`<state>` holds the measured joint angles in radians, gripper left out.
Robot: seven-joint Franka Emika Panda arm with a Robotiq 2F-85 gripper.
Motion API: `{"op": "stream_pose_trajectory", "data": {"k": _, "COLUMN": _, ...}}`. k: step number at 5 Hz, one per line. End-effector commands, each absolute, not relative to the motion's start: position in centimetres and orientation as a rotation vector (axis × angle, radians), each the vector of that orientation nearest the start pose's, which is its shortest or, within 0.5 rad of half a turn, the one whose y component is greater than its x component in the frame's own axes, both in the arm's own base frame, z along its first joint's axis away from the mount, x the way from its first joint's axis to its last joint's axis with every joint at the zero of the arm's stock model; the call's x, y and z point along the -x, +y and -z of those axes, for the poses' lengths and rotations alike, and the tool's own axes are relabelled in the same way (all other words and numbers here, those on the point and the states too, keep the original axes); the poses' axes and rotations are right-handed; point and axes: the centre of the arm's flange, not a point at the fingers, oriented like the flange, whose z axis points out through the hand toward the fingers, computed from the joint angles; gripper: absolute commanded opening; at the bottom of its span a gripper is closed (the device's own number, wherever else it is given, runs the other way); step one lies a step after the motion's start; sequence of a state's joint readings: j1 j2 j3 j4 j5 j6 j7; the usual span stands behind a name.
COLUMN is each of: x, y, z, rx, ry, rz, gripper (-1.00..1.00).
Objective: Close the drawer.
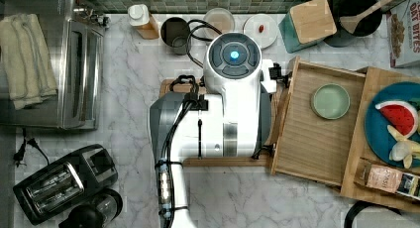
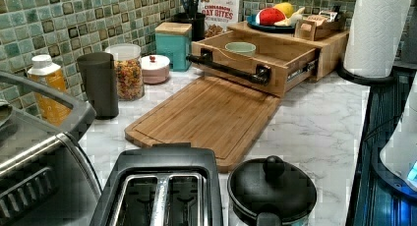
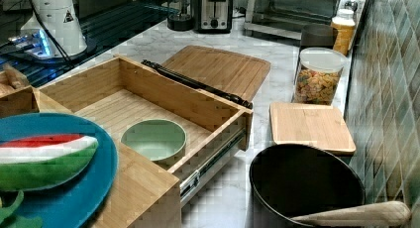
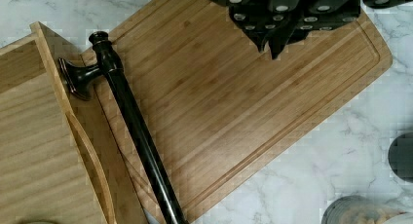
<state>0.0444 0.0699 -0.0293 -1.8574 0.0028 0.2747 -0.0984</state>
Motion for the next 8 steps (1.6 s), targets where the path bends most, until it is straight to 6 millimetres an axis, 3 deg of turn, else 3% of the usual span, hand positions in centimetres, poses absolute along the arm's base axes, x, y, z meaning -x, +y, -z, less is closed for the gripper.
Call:
{"op": "stream_pose_trajectory", "data": {"k": 1, "x": -57.0, "y": 0.9, "z": -46.7, "rx": 2.992, "ry": 1.047, "rz": -0.139, "gripper": -1.0}}
{"op": "stream_pose_trajectory", "data": {"k": 2, "x": -57.0, "y": 0.9, "z": -46.7, "rx": 2.992, "ry": 1.047, "rz": -0.139, "gripper": -1.0}}
{"op": "stream_pose_trajectory", "data": {"k": 4, "x": -58.8, "y": 0.2, "z": -41.9, "rx": 3.091, "ry": 0.839, "rz": -0.039, "gripper": -1.0}}
{"op": "stream_pose_trajectory", "data": {"k": 6, "x": -61.0, "y": -0.5, "z": -37.3, "rx": 3.16, "ry": 0.817, "rz": 0.034, "gripper": -1.0}}
{"op": "stream_pose_trajectory", "data": {"k": 8, "x": -61.9, "y": -2.4, "z": -33.8, "rx": 3.229, "ry": 0.672, "rz": 0.052, "gripper": -1.0}}
